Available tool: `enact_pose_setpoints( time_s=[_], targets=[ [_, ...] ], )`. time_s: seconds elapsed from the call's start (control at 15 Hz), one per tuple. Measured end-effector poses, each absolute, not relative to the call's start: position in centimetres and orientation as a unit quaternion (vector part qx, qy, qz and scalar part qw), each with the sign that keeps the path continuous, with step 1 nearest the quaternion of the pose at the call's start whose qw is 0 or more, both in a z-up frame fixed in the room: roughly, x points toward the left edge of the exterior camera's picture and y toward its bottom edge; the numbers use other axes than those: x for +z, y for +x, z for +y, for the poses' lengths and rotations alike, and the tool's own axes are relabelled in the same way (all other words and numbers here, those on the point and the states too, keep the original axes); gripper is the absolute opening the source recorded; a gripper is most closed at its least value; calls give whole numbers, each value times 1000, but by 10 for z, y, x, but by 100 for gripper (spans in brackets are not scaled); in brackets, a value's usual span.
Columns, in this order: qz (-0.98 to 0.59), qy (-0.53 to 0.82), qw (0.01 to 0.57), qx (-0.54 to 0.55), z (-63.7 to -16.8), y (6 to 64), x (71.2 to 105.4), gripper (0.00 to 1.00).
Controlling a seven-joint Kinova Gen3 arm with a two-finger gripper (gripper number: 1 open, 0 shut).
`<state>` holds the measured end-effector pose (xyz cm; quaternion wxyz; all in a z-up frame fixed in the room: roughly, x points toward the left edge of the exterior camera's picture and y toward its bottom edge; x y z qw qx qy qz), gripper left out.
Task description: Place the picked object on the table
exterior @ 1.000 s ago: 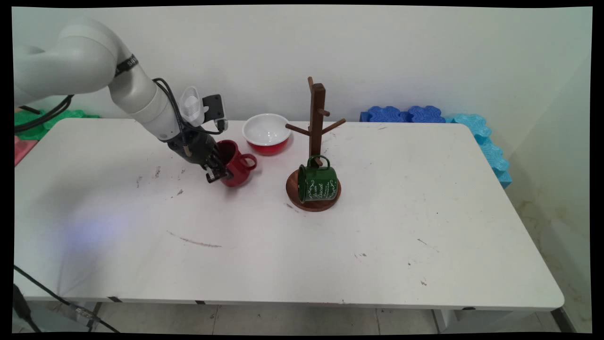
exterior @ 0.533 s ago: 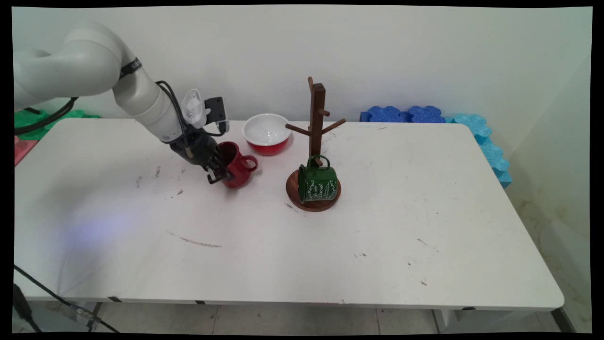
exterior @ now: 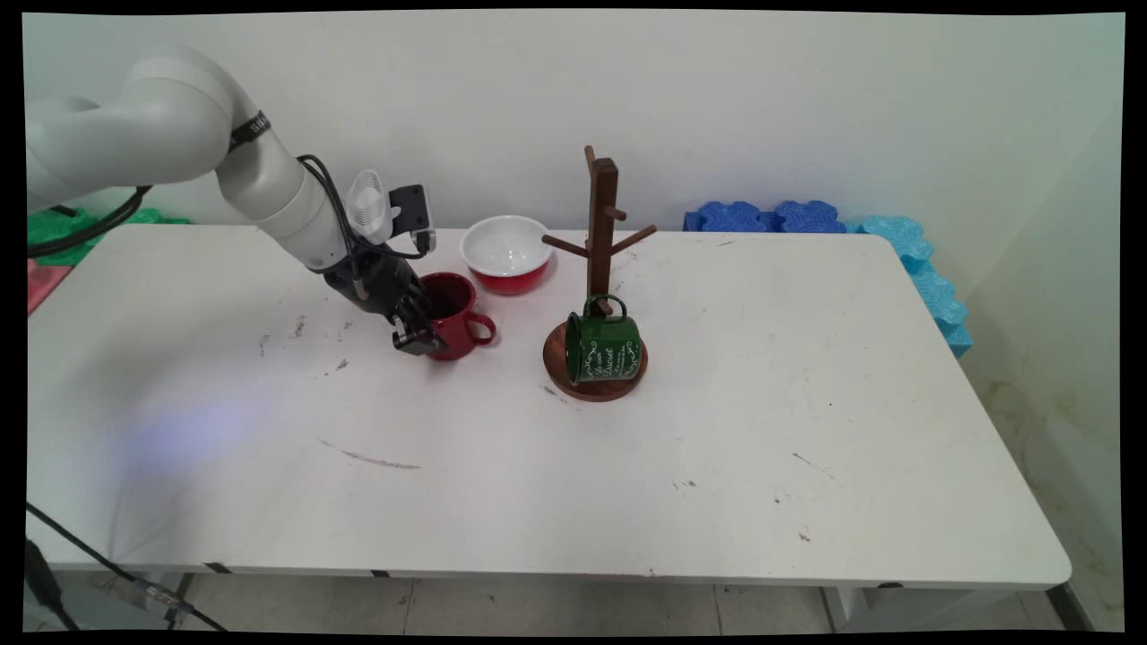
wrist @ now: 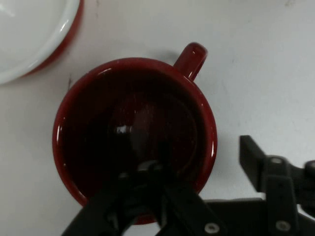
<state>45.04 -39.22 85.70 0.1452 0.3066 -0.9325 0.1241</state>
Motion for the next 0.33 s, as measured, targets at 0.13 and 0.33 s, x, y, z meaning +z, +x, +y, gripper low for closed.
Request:
enact_pose_setpoints(
  time_s=[0.13,0.33],
  targets=[
    [-933,306,146,123,-393,451,857,100],
    [-933,304,146,122,-392,452,857,100]
  ],
)
